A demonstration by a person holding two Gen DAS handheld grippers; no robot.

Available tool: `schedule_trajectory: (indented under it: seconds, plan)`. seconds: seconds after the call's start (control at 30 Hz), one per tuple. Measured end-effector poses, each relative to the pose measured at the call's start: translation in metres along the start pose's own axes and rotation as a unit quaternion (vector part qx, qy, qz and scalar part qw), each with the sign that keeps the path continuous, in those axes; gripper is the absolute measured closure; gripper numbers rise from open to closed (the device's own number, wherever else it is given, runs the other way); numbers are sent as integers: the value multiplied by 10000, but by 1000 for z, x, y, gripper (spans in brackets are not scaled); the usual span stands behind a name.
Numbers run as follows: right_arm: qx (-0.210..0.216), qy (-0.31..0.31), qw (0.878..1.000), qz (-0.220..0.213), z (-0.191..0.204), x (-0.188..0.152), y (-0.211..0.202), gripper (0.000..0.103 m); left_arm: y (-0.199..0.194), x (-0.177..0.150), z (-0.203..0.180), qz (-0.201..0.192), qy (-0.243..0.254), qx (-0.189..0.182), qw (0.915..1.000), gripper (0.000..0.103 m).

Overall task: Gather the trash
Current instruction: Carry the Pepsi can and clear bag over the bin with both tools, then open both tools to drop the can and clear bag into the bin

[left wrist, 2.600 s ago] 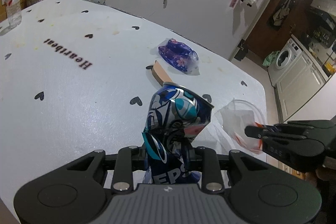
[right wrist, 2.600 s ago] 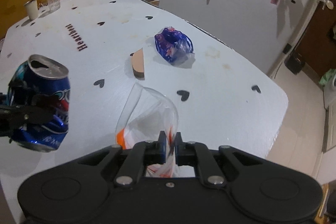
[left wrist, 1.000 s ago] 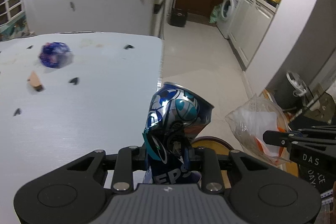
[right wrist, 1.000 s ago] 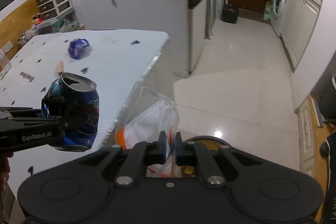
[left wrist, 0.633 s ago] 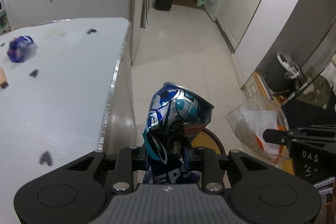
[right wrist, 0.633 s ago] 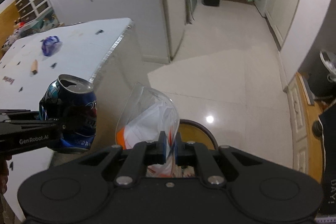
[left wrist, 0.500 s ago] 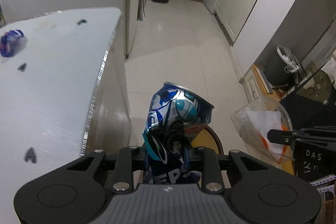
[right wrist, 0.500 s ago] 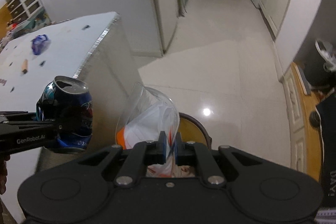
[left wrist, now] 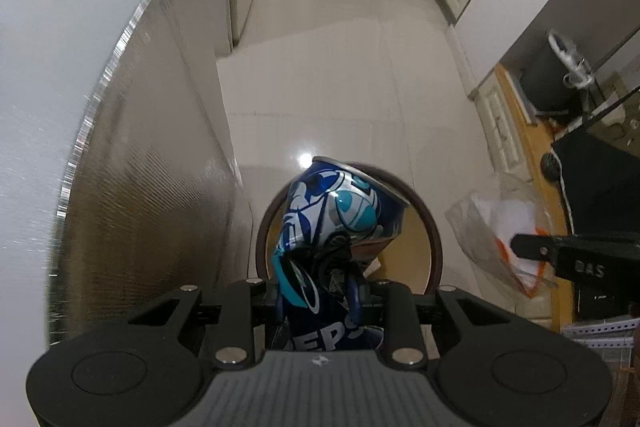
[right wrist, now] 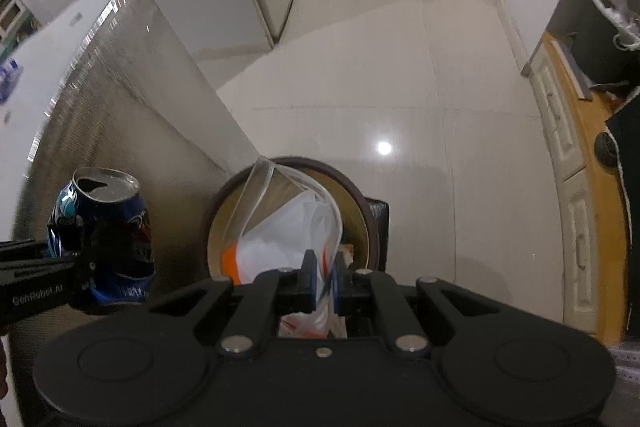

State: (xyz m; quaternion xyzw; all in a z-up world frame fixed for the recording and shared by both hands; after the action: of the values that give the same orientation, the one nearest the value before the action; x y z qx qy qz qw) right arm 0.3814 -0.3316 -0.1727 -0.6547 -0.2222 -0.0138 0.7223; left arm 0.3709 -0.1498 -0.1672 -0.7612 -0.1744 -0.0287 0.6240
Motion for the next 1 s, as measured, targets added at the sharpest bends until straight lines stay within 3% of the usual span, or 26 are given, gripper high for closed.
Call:
schedule_trajectory:
  seconds: [0.37,0.67,1.0]
  plan:
    - [207,-869,9939,643,9,34,89,93,60,-6,11,565,-433,134,9974,74]
    - [249,-2055,9711,1187,20,45,159,92,110,-12,16,916,-857,155,9920,75]
    - [288,-2403,9622,1247,29,55,213,83,151,-24,17,1074,-1419,39,9840,75]
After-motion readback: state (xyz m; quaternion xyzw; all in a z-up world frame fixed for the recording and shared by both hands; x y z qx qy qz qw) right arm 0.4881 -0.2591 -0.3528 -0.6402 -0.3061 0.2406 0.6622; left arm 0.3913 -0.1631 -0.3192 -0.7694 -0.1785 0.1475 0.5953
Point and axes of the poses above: each gripper's, at about its wrist camera, not at the fingertips, and y roughly the way its jaws point, z to its left, x to its top, the point moved 5 cm from there along y, roughly the way its jaws point, and after that the axes turned 14 degrees about -y, right-handed, at the moved point
